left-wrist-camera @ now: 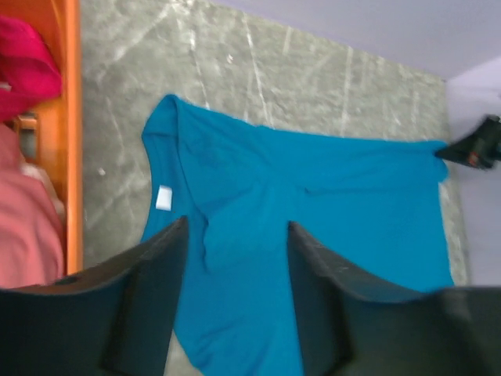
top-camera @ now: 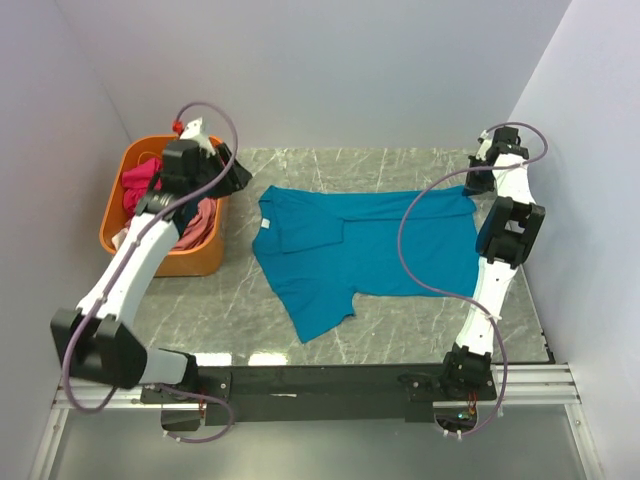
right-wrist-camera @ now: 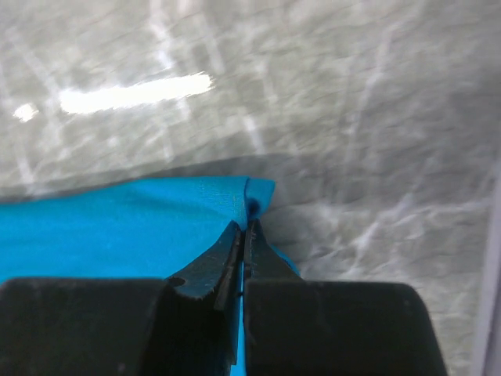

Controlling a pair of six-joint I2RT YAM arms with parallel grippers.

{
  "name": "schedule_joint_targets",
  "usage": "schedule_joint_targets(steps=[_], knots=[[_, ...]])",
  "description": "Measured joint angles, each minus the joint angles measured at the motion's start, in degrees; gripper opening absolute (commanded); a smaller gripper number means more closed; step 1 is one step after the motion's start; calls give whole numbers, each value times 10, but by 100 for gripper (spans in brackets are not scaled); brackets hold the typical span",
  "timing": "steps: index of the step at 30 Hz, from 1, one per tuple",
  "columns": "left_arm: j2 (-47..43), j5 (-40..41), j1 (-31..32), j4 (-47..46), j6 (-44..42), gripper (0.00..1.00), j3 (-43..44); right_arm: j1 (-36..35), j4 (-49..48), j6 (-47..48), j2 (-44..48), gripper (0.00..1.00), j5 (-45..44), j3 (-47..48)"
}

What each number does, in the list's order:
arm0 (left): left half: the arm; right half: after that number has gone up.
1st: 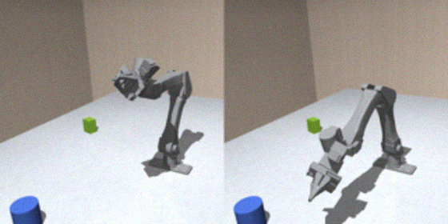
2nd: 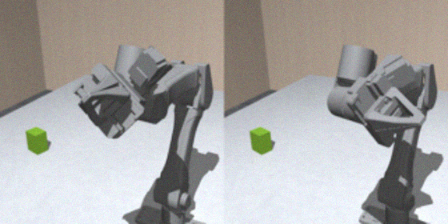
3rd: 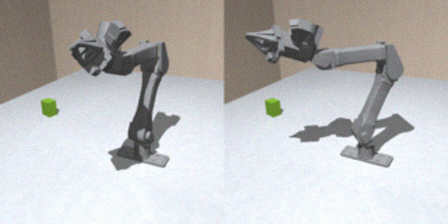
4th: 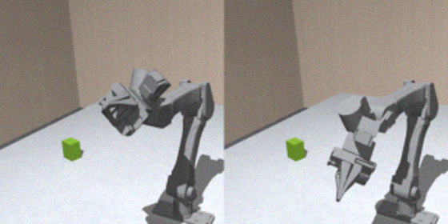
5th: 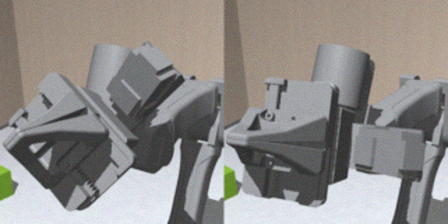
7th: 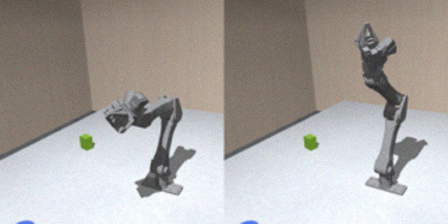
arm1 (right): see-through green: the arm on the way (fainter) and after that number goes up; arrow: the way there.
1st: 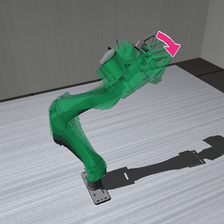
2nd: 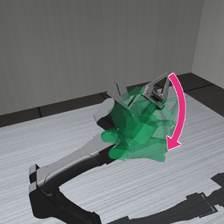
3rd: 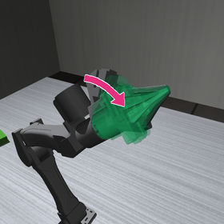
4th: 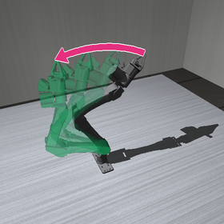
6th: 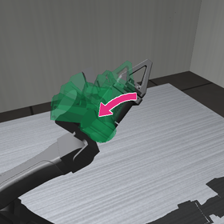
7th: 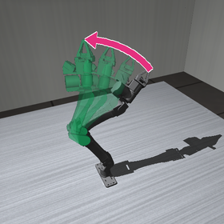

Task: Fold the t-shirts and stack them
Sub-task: Fold the tshirt

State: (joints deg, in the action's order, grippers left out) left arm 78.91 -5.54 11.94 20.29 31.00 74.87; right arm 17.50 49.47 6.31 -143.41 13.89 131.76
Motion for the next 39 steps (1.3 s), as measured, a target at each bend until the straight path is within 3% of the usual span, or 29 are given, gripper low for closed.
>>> schedule_joint_targets(steps=[1,2,5,10,15,20,25,31,33,36,37,39], knots=[[-18,-13,-2,-1,-1,64,-19,0,-5,-2,-2,0,-10,1],[-39,-24,-4,-5,-1,74,-42,0,-9,-5,-5,9,-20,3],[-87,-61,-9,-10,1,77,-97,0,-20,-11,-7,27,-43,9],[-173,-151,-10,-34,12,86,-219,-5,-79,-3,18,46,-58,-33],[-249,-197,5,-38,19,88,-313,-31,-118,11,115,48,-72,-169],[-309,-199,59,-50,-14,87,-313,-87,-162,28,228,51,-69,-269],[-328,-200,135,-76,-124,88,-300,-155,-170,113,376,52,50,-398],[-331,-196,247,-85,-329,86,-301,-273,-131,264,574,53,215,-573],[-328,-190,287,-82,-397,80,-309,-280,-120,300,655,56,264,-631],[-307,-178,357,-61,-480,71,-323,-265,-129,355,788,82,313,-704],[-292,-167,385,-49,-504,63,-325,-259,-154,362,849,87,325,-741],[-254,-150,433,-31,-542,52,-325,-257,-183,364,917,88,333,-790]])
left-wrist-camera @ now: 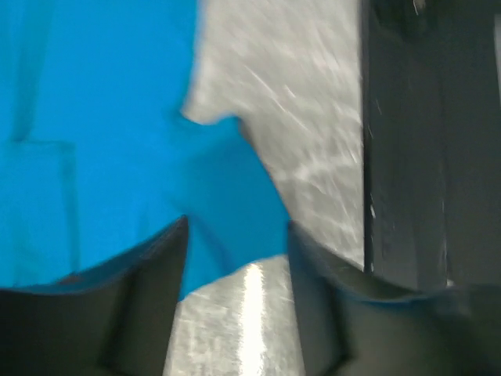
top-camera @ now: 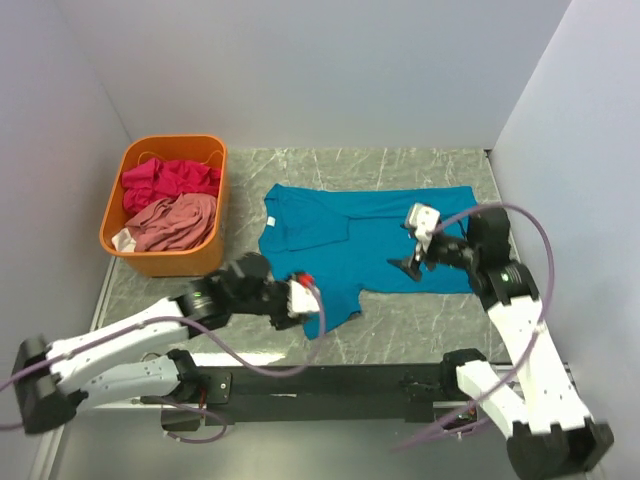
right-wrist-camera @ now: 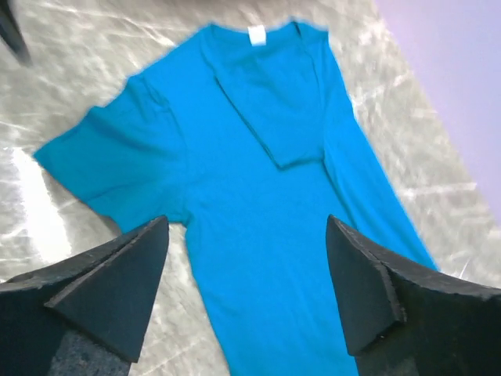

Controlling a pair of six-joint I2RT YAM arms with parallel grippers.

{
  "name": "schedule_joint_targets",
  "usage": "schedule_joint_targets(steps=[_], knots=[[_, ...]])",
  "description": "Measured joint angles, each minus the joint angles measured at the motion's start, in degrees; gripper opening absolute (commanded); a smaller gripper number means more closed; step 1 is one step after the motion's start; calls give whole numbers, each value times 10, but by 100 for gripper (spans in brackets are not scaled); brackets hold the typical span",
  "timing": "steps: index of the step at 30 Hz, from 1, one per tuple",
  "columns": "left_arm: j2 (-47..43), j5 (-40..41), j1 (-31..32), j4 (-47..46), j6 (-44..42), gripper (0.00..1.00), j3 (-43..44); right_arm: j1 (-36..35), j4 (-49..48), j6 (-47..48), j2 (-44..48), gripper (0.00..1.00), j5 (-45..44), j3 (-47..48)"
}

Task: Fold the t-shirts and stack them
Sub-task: Fold the tshirt

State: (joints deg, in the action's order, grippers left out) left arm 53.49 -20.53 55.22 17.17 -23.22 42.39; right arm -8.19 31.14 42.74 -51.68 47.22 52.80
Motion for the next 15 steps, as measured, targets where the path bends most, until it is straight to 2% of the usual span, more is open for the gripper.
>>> schedule_joint_targets(steps=[1,3,8,10,15], knots=[[22,9,21,7,-16,45,0,0,0,1,26,88,5,-12],[65,27,53,16,-42,43,-3,1,10,19,29,88,13,-12],[129,55,111,6,-87,38,-45,52,102,117,-55,87,55,-8],[150,60,123,-7,-103,34,-62,74,126,136,-68,87,55,-16],[203,74,129,-34,-125,33,-76,82,149,153,-62,87,65,-17]])
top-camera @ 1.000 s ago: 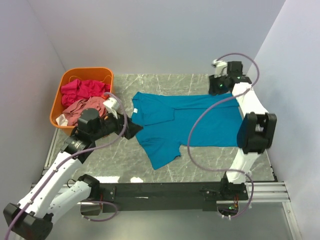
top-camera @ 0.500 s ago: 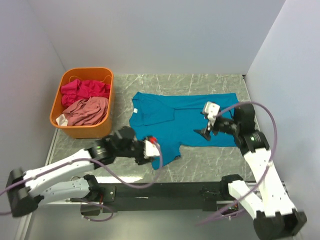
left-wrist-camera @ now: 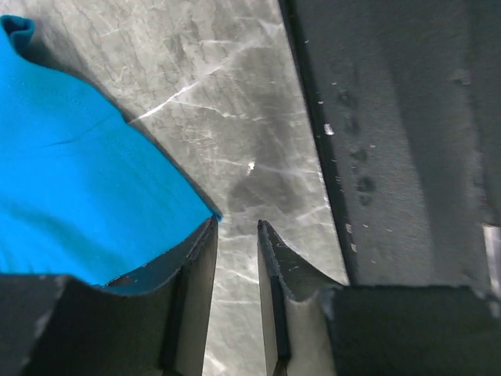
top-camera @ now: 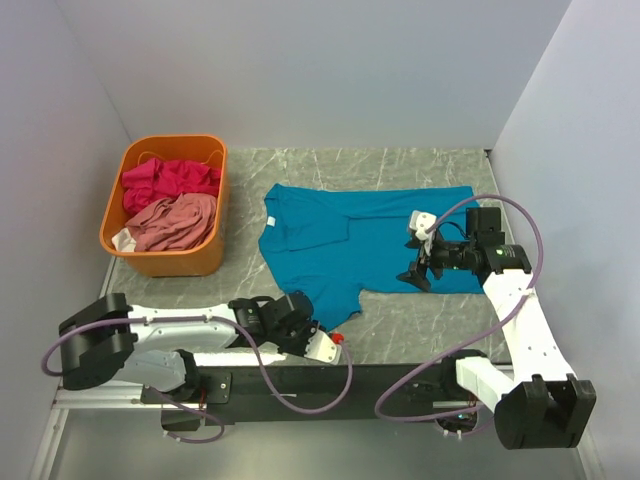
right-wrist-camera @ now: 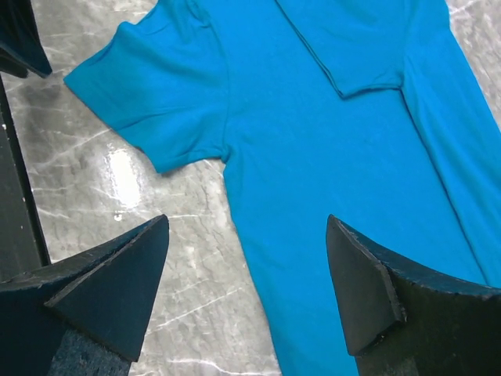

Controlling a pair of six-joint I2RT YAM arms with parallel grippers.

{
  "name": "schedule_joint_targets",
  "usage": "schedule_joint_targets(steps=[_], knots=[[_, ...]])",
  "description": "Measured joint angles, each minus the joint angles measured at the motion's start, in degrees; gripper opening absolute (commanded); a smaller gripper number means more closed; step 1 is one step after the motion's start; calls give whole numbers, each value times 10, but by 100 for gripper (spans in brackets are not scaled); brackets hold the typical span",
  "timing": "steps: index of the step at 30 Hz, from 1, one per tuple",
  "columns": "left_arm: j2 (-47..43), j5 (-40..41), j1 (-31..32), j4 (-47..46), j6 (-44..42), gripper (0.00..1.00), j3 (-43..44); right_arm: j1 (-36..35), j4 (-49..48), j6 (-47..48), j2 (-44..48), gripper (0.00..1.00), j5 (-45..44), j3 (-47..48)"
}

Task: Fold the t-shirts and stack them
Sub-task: Fold the tshirt

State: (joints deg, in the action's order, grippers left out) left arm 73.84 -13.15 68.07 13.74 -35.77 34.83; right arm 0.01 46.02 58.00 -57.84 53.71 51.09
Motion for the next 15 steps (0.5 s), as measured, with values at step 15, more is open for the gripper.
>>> schedule_joint_targets(steps=[15], knots=[[50,57,0,-79,-39,36,-16,42,44,32,-6,86,42,0]])
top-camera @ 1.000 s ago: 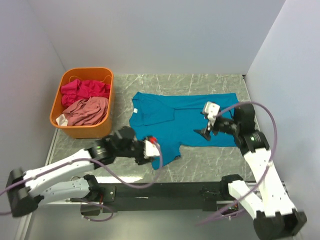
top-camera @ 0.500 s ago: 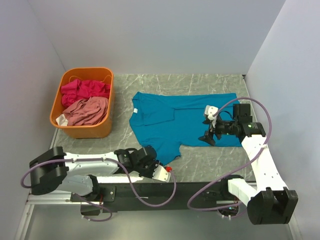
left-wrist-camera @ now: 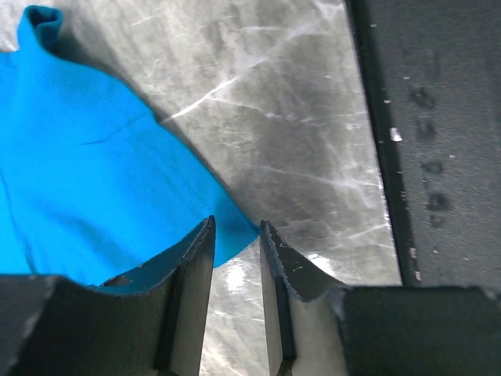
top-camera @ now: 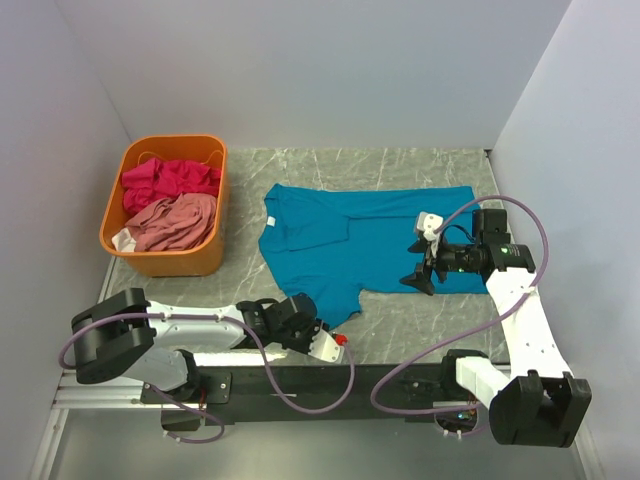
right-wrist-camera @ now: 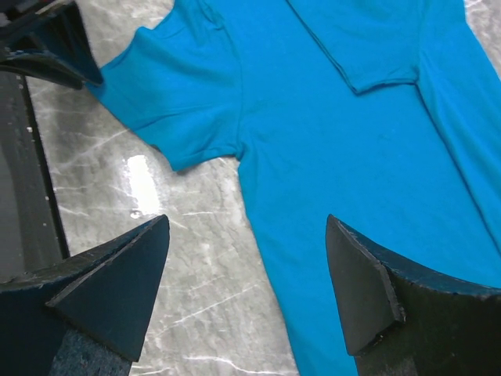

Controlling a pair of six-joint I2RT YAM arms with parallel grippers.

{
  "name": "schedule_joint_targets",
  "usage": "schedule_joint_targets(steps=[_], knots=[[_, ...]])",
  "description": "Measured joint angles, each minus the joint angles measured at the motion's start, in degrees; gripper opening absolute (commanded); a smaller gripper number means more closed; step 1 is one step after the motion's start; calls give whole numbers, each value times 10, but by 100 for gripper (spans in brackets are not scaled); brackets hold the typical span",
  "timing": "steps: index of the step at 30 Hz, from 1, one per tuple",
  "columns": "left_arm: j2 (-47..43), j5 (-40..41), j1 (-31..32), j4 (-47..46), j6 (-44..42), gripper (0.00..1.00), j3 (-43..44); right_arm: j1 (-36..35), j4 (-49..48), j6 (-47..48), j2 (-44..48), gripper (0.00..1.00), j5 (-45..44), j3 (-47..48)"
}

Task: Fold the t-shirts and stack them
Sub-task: Fold the tshirt

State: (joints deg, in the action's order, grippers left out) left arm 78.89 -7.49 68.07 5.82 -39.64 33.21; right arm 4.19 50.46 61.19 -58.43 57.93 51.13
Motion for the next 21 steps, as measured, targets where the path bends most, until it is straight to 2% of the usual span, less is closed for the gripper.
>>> schedule_joint_targets(steps=[5,9,12,15,17,21], knots=[[0,12,0,-17,-3,37,-5,1,12,5,-1,86,7,2],[4,15,0,-26,-5,32,-7,3,16,9,-1,86,11,2],[8,17,0,-32,-8,23,-7,5,20,16,-1,86,13,3],[9,24,0,-33,-10,8,-10,7,26,19,-1,86,15,3],[9,29,0,-35,-12,2,-12,7,30,22,-1,86,14,3],[-1,37,-1,-30,-12,1,-16,8,33,25,5,86,-3,3]])
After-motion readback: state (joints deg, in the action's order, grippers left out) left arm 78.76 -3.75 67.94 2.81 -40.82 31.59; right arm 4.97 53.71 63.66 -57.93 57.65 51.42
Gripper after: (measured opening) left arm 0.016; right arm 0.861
